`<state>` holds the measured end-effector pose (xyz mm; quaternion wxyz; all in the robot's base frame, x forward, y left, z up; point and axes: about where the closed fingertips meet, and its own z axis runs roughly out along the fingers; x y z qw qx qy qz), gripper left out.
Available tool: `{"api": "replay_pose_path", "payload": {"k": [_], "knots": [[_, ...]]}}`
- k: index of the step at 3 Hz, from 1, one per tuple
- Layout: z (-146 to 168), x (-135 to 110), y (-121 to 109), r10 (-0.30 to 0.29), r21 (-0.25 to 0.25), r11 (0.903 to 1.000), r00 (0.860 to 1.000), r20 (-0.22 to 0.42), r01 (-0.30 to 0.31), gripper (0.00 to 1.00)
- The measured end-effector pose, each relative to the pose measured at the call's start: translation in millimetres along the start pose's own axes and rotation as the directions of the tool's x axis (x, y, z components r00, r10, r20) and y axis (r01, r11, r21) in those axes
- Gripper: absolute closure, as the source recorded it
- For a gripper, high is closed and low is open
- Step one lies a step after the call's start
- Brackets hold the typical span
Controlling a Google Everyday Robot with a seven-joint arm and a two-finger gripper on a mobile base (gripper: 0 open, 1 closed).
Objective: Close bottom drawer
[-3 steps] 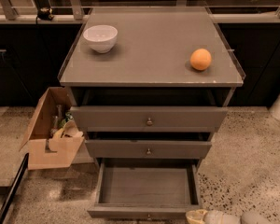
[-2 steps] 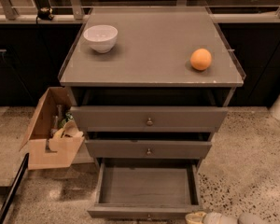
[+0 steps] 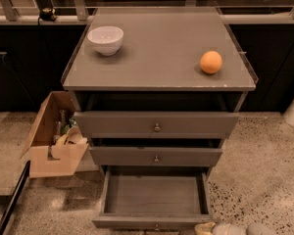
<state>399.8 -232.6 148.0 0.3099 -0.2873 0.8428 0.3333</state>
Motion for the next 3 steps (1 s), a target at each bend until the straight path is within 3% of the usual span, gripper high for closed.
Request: {"api": "replay_pose_path", "payload": {"k": [1,3], "knots": [[-0.2,-16.8,-18.9,-0.033,0.022,0.9992,0.999,-0.004,0.033,1.00],[3.2,-18.7,-18.3,-0.046,0.004,0.9989,0.999,-0.001,0.046,1.00]]}}
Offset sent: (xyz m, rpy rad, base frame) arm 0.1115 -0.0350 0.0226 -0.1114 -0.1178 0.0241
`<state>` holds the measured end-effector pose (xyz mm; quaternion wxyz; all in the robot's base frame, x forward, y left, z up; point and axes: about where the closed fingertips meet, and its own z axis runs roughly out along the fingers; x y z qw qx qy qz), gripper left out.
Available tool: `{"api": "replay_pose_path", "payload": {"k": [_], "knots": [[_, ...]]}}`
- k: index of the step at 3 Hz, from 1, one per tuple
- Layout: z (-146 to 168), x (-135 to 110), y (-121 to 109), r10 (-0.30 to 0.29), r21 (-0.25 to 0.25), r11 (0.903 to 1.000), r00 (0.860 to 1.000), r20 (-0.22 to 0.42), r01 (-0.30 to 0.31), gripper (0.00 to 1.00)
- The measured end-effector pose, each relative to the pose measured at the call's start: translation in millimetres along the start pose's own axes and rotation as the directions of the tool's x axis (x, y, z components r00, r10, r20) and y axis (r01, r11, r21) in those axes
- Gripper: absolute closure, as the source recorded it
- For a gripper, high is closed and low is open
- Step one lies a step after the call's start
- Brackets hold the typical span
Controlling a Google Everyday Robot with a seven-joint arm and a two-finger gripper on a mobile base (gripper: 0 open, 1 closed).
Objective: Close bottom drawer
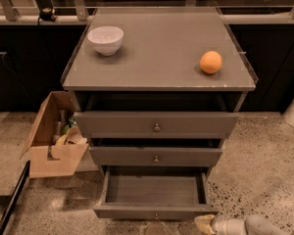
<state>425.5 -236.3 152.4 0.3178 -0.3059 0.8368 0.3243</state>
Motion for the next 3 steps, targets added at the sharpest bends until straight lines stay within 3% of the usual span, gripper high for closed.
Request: {"api": "replay_pose_path", "payload": {"k": [3], "knots": [[26.4,-41.5,-38.6,-0.131,-0.065,0.9895,0.991,-0.016,0.129,1.00]]}}
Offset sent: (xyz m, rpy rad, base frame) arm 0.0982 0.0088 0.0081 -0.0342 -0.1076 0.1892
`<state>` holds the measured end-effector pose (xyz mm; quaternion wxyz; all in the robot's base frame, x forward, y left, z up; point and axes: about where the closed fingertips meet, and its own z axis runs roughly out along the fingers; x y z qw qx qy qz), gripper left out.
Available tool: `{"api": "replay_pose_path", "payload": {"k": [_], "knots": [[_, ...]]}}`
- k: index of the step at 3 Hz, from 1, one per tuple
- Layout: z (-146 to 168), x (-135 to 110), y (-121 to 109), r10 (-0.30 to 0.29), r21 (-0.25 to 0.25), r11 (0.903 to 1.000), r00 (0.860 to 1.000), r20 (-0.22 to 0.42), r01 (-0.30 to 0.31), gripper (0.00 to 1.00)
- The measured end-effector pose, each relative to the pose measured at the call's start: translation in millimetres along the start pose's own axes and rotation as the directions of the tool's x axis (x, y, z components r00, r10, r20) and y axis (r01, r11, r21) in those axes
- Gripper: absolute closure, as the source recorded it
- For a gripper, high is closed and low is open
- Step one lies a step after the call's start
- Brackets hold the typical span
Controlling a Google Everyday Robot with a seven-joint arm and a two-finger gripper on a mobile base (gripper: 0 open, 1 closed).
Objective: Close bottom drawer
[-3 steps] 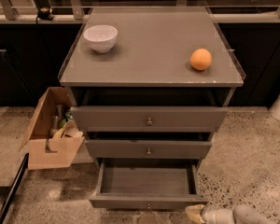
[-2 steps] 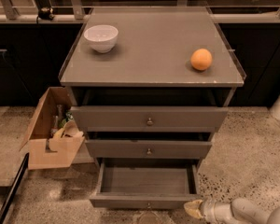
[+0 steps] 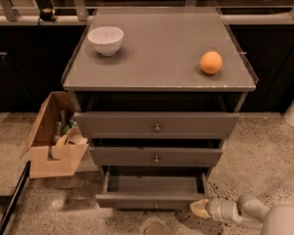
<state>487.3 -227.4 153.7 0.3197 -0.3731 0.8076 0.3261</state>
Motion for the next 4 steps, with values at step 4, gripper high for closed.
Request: {"api": "replay_pose_path", "payload": {"k": [4], "knots": [[14.2,-32.0,-34.4,-0.064,-0.006,0.9979,0.997,-0.031,0.064,1.00]]}}
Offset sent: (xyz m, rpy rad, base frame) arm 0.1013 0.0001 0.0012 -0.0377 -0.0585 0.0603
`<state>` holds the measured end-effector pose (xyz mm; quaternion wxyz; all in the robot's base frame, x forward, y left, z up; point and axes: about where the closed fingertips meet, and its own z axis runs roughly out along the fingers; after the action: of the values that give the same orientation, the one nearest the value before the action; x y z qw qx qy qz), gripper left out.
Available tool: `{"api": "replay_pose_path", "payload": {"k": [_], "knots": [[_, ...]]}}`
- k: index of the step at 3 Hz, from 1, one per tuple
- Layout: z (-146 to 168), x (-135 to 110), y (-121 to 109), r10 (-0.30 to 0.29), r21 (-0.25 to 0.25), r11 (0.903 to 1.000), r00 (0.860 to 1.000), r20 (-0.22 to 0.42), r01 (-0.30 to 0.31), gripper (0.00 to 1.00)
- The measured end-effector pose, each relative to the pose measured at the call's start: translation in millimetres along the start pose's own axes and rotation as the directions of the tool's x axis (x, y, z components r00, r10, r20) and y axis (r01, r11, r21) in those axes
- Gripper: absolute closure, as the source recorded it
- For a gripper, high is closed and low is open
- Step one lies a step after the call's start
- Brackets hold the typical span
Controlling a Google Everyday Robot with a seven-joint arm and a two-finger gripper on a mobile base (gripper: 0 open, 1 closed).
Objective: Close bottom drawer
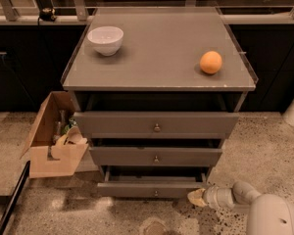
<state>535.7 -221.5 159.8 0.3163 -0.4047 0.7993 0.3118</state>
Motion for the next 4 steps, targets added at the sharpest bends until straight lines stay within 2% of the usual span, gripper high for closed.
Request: {"api": "replay_pose_path", "payload": {"k": [2,3,4], "knots": [[5.9,4.7,0.3,0.019,-0.005,0.9998,1.000,0.010,-0.019,1.00],[7.7,-6.0,-18.0,-0.003,0.008,1.0000,1.000,0.010,0.003,1.00],[7.1,-10.5,-24.0,-0.014,0.015,0.9998,1.000,0.009,0.014,1.00]]}}
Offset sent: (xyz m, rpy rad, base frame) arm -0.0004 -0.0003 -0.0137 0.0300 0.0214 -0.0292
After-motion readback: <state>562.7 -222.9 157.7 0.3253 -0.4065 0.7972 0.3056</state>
